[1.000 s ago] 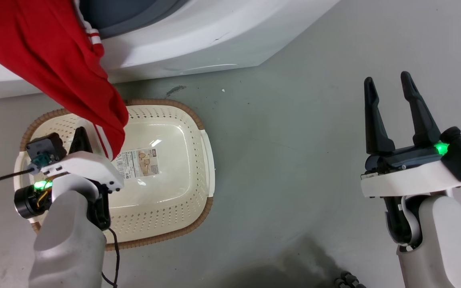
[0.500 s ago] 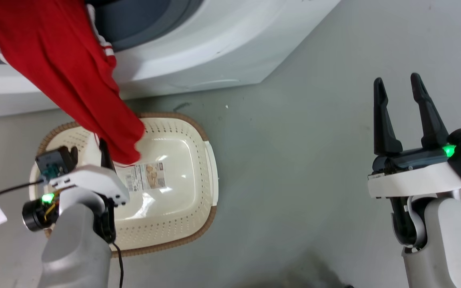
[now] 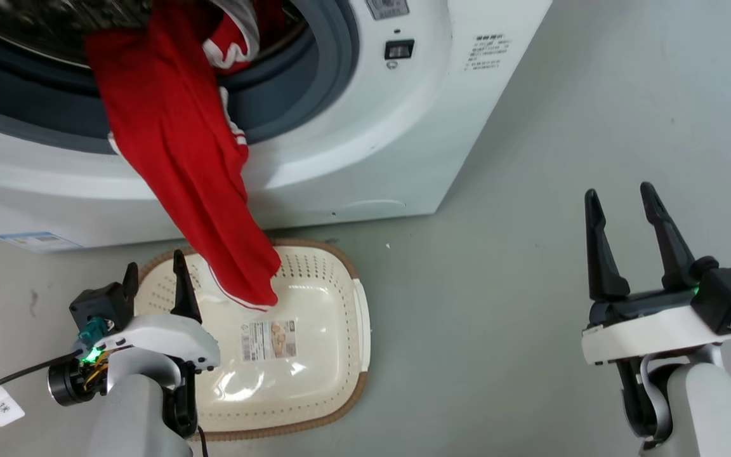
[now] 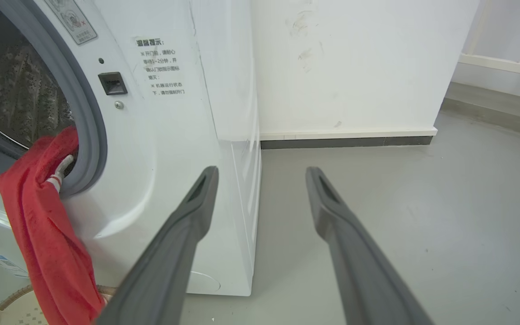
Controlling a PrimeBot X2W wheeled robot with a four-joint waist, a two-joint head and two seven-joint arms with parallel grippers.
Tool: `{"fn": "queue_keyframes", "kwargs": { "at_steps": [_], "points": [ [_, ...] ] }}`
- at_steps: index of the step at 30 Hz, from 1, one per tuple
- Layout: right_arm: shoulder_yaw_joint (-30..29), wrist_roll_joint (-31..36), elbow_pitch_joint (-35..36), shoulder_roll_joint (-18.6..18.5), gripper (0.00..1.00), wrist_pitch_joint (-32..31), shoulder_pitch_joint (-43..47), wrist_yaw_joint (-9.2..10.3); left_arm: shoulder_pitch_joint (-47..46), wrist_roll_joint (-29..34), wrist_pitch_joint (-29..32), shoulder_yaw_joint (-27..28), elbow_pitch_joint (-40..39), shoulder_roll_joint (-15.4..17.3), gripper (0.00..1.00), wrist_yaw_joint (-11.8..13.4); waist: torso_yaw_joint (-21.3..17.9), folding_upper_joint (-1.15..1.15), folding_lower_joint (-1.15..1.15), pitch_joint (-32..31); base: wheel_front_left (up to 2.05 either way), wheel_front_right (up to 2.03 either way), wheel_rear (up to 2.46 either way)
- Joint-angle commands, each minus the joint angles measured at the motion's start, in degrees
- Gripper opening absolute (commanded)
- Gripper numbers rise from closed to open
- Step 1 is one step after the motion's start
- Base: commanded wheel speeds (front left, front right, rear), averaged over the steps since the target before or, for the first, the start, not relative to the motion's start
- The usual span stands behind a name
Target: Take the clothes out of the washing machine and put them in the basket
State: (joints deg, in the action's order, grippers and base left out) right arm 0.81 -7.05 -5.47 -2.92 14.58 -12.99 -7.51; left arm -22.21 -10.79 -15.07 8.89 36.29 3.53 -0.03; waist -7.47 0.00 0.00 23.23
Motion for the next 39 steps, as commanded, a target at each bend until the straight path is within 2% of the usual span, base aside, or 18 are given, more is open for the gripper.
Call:
{"fn": "queue_keyframes", "kwargs": {
  "at_steps": [1, 9, 13, 18, 28, 39],
  "points": [
    [-0.1, -0.2, 0.1, 0.1, 1.0, -0.2, 0.9, 0.04, 0.8, 0.5, -0.1, 0.0, -1.3, -0.1, 1.0, -0.2, 0.9, 0.0, 0.0, -2.2, 0.0, 0.0, 0.0],
    [0.4, -0.4, 1.1, 0.1, 1.0, -1.4, 3.0, 0.04, 0.5, 2.6, -0.1, -1.4, -4.1, -0.5, 1.0, -1.5, 0.7, 0.0, 0.0, -5.6, 0.0, 0.0, 0.0],
    [1.0, -0.8, 1.4, 0.1, 1.0, -1.5, 3.8, 0.04, -3.2, 3.1, -0.1, -2.5, 0.7, 0.7, 1.0, -2.9, 0.1, 0.0, 0.0, -5.7, 0.0, 0.0, 0.0],
    [1.8, -1.6, 1.0, 0.1, 1.0, -1.5, 3.3, 0.04, -9.4, 2.5, 2.9, -2.8, 9.0, 2.9, 1.0, -3.9, -1.5, 0.0, 0.0, -4.8, 0.0, 0.0, 0.0],
    [3.3, -3.8, -0.9, 0.1, 1.0, -0.4, 0.9, 0.04, -19.5, 1.7, 8.2, -2.4, 21.2, 8.3, 1.0, -3.7, -5.3, 0.0, 0.0, -0.9, 0.0, 0.0, 0.0],
    [4.9, -5.8, -3.3, 0.1, 1.0, 0.5, -2.0, 0.04, -27.4, 0.8, 9.8, -2.3, 28.0, 12.0, 1.0, -2.8, -7.8, 0.0, 0.0, 2.8, 0.0, 0.0, 0.0]
  ]
}}
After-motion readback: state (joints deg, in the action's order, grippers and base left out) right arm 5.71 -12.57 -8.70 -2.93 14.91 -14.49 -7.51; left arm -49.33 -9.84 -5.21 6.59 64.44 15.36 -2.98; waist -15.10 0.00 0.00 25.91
